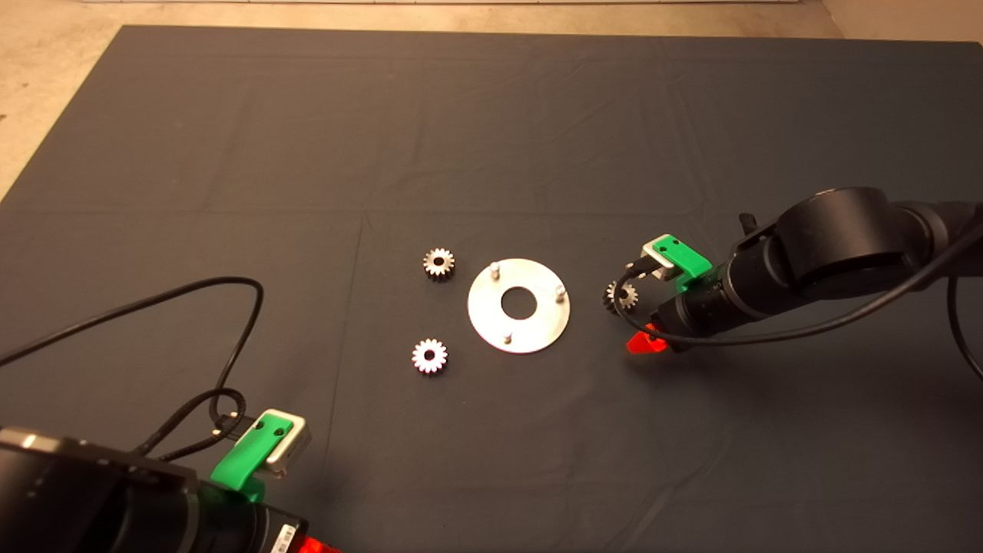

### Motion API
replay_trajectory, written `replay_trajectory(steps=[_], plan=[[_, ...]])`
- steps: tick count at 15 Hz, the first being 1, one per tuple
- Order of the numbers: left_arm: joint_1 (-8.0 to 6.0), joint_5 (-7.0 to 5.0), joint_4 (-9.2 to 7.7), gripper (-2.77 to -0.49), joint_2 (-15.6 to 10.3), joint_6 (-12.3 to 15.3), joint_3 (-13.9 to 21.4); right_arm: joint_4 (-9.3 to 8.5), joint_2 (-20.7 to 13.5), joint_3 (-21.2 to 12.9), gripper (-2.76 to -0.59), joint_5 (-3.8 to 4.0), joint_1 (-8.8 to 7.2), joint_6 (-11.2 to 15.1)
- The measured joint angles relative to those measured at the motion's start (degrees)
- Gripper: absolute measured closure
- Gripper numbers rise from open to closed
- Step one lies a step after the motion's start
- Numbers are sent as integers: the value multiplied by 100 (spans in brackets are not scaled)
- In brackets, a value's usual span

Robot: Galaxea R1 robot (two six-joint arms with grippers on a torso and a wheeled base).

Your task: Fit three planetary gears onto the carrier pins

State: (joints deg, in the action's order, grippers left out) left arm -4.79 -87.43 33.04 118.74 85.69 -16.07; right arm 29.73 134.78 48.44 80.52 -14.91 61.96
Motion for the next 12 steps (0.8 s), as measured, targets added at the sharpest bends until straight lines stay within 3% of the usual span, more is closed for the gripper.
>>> replay_trajectory(steps=[6,10,12], plan=[[0,0,0,-276,17,4,0,2,80,212,-273,-130,0,-117],[0,0,0,-276,20,4,0,2,174,404,-273,-277,0,-174],[0,0,0,-276,33,5,0,2,295,569,-273,-410,0,-192]])
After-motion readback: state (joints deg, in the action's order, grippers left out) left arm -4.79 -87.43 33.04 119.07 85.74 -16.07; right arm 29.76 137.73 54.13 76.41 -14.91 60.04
